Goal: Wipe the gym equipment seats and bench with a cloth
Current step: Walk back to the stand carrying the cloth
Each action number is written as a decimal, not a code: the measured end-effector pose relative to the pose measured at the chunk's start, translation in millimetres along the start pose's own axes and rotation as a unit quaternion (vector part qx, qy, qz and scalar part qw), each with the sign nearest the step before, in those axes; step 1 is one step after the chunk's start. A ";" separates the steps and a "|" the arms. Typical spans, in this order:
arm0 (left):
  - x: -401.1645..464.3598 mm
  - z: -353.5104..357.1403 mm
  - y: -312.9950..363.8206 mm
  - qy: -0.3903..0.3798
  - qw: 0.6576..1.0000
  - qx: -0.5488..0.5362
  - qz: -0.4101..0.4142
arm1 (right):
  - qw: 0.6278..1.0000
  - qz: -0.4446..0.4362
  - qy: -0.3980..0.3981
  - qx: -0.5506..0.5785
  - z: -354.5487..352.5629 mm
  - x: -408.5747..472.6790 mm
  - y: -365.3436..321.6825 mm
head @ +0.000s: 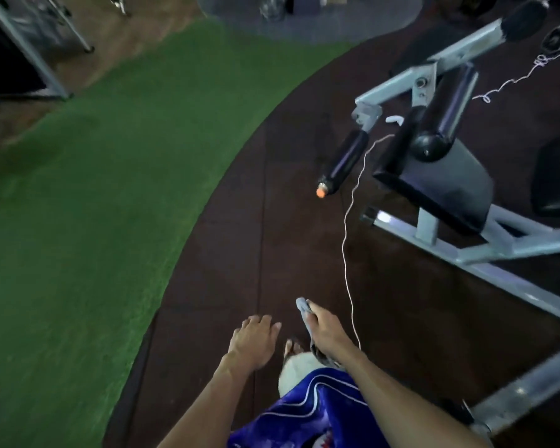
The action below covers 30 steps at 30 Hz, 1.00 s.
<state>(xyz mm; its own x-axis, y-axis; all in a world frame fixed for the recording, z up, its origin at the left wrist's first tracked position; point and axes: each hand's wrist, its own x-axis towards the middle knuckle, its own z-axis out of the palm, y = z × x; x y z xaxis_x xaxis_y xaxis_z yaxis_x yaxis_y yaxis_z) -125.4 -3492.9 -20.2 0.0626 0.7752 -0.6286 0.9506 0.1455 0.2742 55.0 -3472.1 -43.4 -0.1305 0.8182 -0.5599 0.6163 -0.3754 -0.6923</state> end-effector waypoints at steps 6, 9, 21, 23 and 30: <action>121.8 -126.2 25.6 0.005 1.000 0.001 0.003 | 1.000 0.003 -0.023 -0.020 -74.4 143.6 -90.8; 199.7 -179.5 26.1 -0.013 1.000 -0.004 -0.002 | 0.999 0.010 -0.031 -0.033 -94.6 222.0 -128.9; 526.7 -459.5 6.6 -0.033 0.999 0.013 0.016 | 1.000 0.028 -0.002 -0.004 -217.1 557.2 -319.5; 573.5 -501.2 12.4 -0.032 0.999 0.009 0.022 | 1.000 0.027 0.007 -0.002 -244.1 602.8 -352.5; 773.4 -632.4 56.0 -0.053 0.998 0.017 0.040 | 0.999 0.045 0.006 0.006 -345.3 814.6 -429.3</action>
<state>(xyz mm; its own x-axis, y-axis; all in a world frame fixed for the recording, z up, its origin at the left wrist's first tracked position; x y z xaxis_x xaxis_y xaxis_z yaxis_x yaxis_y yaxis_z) -215.9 -2496.5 -30.7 0.1696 0.7132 -0.6801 0.9511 0.0624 0.3026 -47.7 -2494.0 -45.0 -0.0652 0.7856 -0.6152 0.6158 -0.4535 -0.6443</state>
